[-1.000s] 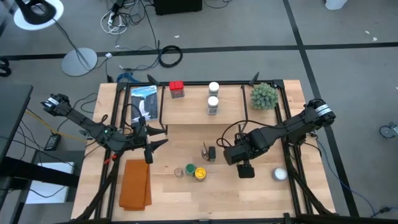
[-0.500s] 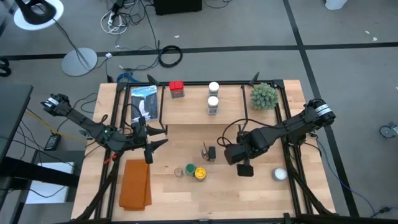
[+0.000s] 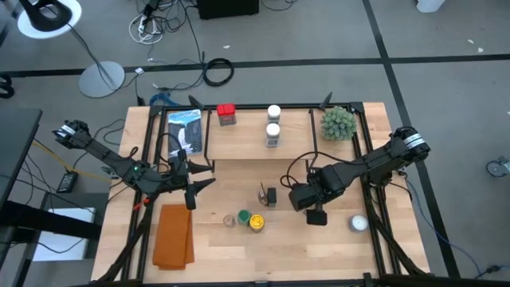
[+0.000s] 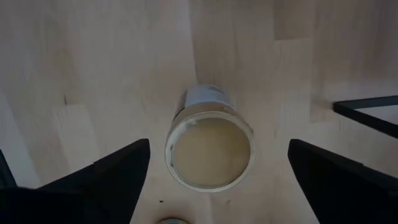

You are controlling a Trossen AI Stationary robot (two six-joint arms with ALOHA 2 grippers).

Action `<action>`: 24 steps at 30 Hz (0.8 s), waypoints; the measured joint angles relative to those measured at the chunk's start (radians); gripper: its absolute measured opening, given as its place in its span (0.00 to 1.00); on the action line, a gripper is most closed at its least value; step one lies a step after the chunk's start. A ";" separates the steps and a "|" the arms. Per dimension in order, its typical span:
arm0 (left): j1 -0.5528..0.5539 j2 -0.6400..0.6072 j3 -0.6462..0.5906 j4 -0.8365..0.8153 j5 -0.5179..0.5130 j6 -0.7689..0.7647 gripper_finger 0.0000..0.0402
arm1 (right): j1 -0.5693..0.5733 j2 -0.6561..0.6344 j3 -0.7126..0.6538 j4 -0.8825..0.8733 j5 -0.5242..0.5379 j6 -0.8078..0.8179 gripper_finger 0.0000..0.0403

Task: Shelf spices
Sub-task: Put the gold seasoning bottle on the shelf

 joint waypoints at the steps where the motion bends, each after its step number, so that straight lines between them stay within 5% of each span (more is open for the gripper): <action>1: 0.000 0.000 0.000 0.000 0.000 0.000 0.49 | 0.000 0.000 0.000 -0.001 0.000 -0.004 0.95; 24: 0.000 0.000 0.000 0.000 0.000 0.001 0.49 | 0.011 -0.001 -0.124 0.082 -0.010 -0.167 0.93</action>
